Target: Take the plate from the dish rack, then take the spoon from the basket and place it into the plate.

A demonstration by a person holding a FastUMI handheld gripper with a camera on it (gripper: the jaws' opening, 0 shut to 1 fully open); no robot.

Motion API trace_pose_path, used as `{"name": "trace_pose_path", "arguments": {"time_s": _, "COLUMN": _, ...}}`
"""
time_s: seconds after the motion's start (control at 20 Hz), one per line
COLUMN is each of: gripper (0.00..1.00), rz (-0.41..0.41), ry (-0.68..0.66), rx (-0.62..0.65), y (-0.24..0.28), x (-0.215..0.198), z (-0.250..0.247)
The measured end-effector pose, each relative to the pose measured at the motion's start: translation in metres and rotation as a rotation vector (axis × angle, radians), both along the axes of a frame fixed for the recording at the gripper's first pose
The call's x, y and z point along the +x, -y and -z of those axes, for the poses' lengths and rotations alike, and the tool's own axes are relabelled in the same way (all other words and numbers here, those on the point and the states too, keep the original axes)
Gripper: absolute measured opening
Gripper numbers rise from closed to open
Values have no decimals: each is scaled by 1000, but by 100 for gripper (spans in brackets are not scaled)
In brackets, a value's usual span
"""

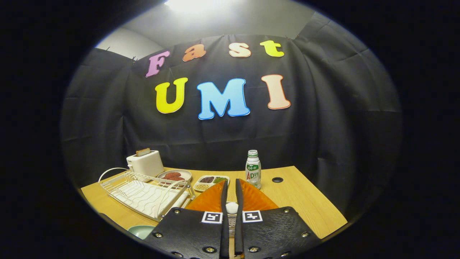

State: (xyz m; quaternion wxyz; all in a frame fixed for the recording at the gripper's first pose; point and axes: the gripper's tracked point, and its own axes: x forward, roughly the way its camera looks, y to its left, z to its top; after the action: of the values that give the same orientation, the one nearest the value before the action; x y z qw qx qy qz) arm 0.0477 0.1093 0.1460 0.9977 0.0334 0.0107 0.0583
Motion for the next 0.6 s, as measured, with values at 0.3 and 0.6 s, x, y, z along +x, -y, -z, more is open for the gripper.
{"name": "trace_pose_path", "arguments": {"time_s": 0.3, "gripper": 6, "rz": -2, "ry": 5, "rx": -10, "y": 3, "x": -24, "z": -46}}
{"name": "trace_pose_path", "arguments": {"time_s": 0.6, "gripper": 6, "rz": 17, "ry": 8, "rx": -36, "y": 4, "x": -44, "z": -69}}
